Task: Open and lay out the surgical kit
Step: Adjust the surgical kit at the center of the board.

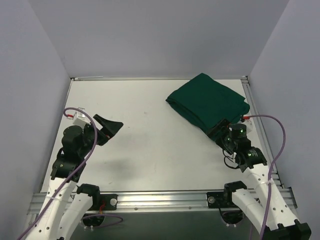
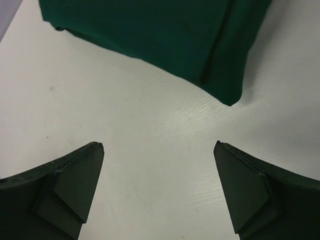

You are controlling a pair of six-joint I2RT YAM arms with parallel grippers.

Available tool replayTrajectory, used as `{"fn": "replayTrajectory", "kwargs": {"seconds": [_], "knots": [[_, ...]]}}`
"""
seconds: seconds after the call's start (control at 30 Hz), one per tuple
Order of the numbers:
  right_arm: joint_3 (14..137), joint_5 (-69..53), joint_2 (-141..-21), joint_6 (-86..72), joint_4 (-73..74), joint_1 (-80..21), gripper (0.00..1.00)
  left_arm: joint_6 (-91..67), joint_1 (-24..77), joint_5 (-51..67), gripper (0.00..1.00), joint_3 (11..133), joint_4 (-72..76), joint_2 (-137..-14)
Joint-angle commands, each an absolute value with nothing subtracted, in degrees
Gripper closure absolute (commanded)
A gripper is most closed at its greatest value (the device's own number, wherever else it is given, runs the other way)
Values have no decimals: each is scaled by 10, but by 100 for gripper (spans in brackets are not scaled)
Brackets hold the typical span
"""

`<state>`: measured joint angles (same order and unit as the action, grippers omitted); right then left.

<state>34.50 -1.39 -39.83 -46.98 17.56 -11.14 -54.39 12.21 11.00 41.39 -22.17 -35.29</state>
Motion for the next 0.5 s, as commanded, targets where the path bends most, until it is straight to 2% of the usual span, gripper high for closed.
{"fn": "replayTrajectory", "kwargs": {"seconds": [0.0,0.17,0.2,0.27,0.3,0.33,0.4,0.43,0.47], "knots": [[399,83,-429,-456,200,-90,0,-490,115,171,6,413,-150,-381],[488,97,-581,-400,161,-7,10,-433,117,185,0,515,-208,-511],[503,105,-608,-394,152,-1,12,-418,118,187,8,526,-215,-539],[542,135,-677,-378,123,44,25,-404,122,187,13,543,-217,-554],[553,144,-698,-377,111,56,32,-396,124,182,15,544,-215,-558],[562,150,-734,-375,97,81,57,-392,126,177,22,545,-211,-560],[588,157,-769,-370,56,104,81,-382,130,165,33,541,-207,-562],[597,160,-804,-369,46,114,100,-381,132,163,49,539,-203,-565],[604,167,-821,-368,24,126,100,-378,132,159,58,536,-201,-568]]}}
